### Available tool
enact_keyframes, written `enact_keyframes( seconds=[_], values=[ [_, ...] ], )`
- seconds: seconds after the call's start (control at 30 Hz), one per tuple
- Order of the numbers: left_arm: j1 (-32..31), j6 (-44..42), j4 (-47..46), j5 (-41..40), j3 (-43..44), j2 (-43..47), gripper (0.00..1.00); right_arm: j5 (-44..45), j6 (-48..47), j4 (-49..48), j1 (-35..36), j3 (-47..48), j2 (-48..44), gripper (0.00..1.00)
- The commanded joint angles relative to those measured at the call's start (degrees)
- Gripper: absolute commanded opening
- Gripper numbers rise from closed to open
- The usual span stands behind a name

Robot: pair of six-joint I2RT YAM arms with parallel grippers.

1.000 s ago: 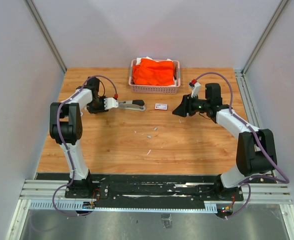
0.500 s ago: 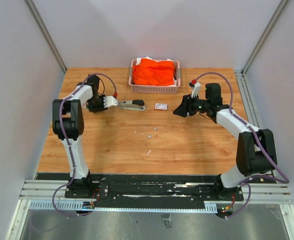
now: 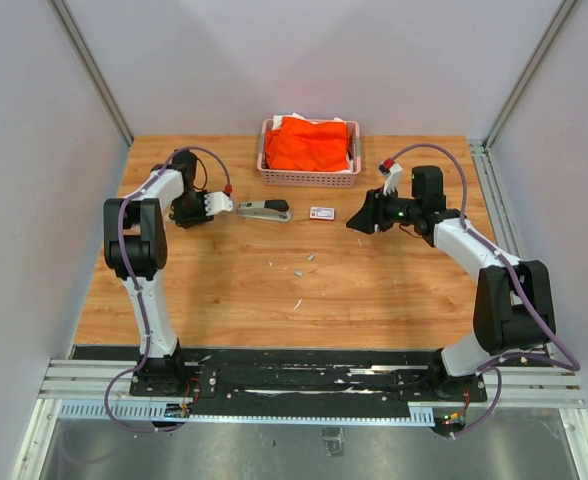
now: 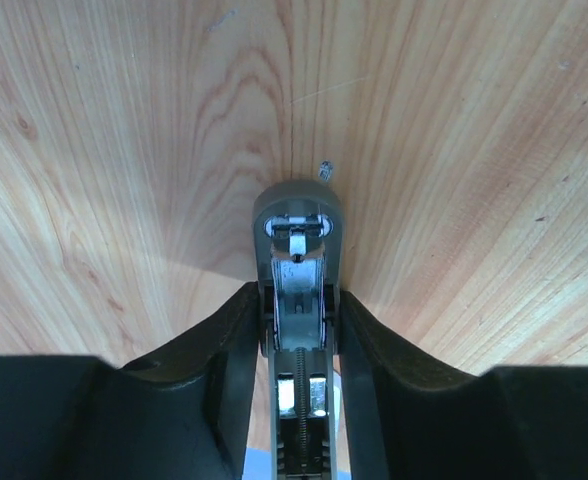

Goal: Unload the staples from the stapler
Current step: Place the stapler at the center of the board.

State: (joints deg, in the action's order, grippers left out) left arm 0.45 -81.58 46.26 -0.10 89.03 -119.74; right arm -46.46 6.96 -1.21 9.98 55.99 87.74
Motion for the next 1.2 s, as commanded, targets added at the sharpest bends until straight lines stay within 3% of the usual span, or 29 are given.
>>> enact_keyframes(
  seconds=[0.0,0.47,0.83,1.17],
  values=[
    [1.47,0.91,2.18,-1.92,1.38,-1.46,0.43,-0.92,-0.46,-0.35,-0.82,-0.53,-1.48,0.54],
    [1.74,2.77,0.38,-0.57,3.27,-0.36,0.7,-0.98,-0.28,-0.68,-0.8,-0.8,-2.01,0.54],
    [-0.82,4.72,0.28,4.12,4.29,6.23,0.99,-1.4,-1.61,-0.69,-0.77,-0.91,-2.59,0.6],
    [-6.68,8.18,-0.88,6.68,-0.08,15.22,0.98,-2.89,-7.38,-1.87,-0.75,-2.72,-5.48,0.7]
  ],
)
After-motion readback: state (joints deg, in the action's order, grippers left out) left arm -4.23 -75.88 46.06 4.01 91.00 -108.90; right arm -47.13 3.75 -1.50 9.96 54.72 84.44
